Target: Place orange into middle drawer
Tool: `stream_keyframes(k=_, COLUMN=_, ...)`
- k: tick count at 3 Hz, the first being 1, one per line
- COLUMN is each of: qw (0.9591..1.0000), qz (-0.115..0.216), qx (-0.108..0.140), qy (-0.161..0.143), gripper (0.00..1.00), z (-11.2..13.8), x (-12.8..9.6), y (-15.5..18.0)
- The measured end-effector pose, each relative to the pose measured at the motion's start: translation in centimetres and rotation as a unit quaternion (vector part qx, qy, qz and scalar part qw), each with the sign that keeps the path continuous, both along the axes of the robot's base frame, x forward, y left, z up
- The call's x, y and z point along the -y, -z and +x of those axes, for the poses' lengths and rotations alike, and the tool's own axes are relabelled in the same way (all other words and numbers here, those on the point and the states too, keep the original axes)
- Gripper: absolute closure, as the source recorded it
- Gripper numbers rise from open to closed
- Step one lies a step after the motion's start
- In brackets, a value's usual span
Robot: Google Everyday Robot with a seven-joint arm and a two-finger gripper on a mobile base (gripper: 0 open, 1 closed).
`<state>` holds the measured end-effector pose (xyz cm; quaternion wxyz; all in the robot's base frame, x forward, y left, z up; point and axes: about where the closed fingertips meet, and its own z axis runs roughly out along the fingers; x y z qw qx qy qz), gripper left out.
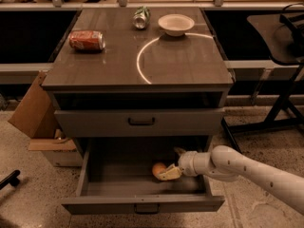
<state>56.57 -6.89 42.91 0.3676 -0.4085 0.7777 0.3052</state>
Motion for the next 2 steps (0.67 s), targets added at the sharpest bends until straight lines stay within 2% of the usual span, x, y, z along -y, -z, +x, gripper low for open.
stream_keyframes(k=1, qw=0.9998, qz=0.018, qx=0.006, qy=0.002, gripper=0.00, z=-1.0, x=1.5, y=-2.7)
stream_keyframes(k=2, qw=0.9990, qz=0.042, qx=0.012, qy=-0.010, gripper=0.00, z=-3.1, x=3.2, y=-5.8)
